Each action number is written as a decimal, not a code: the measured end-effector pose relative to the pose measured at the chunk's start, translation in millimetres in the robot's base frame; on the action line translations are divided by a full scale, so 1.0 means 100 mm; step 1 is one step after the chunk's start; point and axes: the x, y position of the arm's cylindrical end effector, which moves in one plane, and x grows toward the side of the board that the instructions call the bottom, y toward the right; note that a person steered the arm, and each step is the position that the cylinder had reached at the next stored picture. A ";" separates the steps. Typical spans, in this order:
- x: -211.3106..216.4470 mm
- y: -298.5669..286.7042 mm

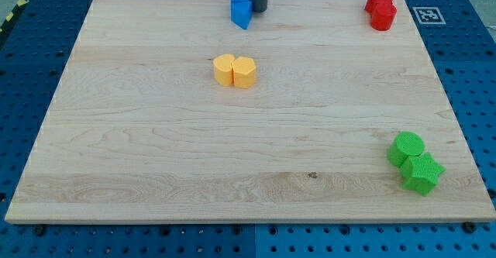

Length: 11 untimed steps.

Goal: Move the blue cube to the top left of the blue triangle

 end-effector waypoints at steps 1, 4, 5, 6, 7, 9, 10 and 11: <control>-0.02 -0.15; -0.19 -0.10; -0.19 -0.15; -0.19 -0.34; -0.19 -0.47; -0.34 -0.58; -0.35 -0.61; -0.35 -0.64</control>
